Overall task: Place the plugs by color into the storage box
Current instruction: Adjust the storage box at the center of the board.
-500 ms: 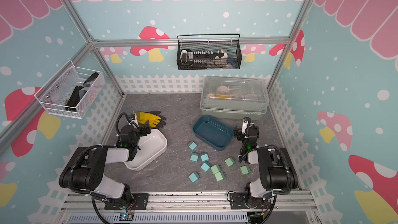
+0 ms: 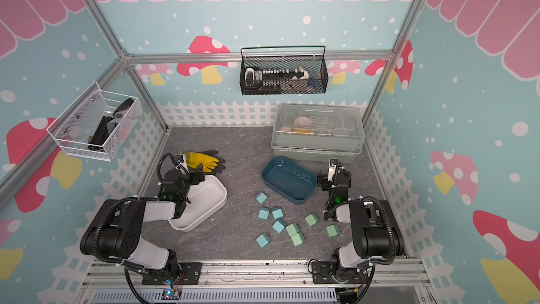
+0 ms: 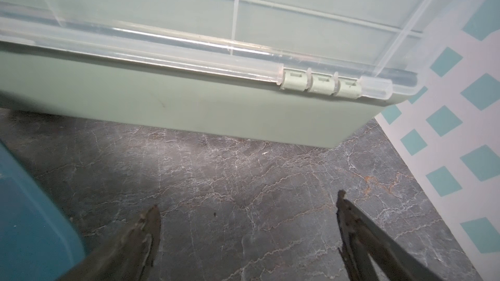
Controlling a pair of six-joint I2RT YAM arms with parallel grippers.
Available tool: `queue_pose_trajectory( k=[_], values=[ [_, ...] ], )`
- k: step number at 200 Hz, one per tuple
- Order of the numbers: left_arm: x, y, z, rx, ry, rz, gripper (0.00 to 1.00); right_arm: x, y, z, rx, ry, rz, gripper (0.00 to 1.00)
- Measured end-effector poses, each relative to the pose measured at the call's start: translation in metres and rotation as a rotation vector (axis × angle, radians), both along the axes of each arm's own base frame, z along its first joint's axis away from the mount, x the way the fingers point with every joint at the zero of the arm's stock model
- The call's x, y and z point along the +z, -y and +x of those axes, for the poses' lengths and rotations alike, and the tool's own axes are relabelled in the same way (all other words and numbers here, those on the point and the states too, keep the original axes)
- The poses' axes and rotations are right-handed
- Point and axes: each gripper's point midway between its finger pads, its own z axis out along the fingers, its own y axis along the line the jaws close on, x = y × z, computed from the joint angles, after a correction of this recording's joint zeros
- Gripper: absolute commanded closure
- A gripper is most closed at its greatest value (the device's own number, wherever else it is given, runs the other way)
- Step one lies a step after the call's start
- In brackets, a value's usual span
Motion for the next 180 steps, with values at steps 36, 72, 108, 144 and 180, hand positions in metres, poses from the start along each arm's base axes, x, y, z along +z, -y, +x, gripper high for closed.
queue_pose_trajectory(
  k=[36, 72, 108, 144, 180],
  values=[
    [0.0, 0.0, 0.0, 0.0, 0.001, 0.0, 0.02, 0.0, 0.0, 0.0, 0.0, 0.0, 0.0, 0.01],
    [0.0, -0.001, 0.0, -0.01, 0.001, -0.008, 0.02, 0.0, 0.0, 0.0, 0.0, 0.0, 0.0, 0.01],
    [-0.001, -0.004, 0.0, -0.007, -0.008, -0.017, 0.02, 0.002, 0.005, 0.008, -0.029, -0.062, -0.004, 0.01],
    [0.028, -0.02, 0.019, 0.104, -0.143, -0.045, 0.02, 0.07, 0.019, 0.048, -0.135, -0.11, 0.026, 0.01],
    [0.126, 0.0, 0.032, 0.125, -0.152, -0.08, 0.02, 0.085, 0.02, 0.04, -0.208, -0.253, 0.117, 0.01]
  ],
)
